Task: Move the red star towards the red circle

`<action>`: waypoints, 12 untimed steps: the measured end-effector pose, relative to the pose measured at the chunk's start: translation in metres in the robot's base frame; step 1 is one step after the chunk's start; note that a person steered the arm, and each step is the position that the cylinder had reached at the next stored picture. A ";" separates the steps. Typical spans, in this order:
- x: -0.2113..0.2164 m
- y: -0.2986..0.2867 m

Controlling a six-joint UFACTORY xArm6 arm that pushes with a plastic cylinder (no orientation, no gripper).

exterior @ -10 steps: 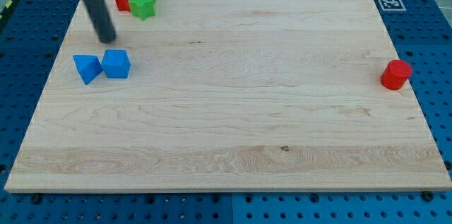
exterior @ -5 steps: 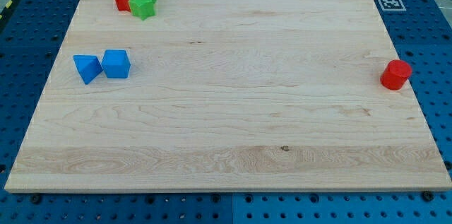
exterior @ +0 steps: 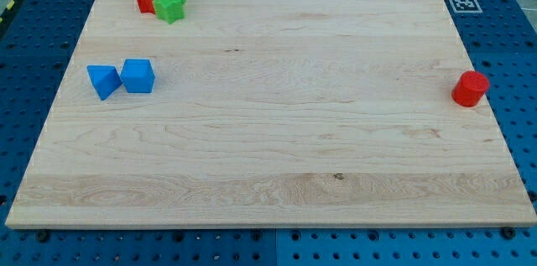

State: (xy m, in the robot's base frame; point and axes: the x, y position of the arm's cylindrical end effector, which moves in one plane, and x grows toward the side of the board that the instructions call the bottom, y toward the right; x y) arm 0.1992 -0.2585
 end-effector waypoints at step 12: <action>0.037 0.044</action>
State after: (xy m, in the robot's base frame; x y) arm 0.2364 -0.2150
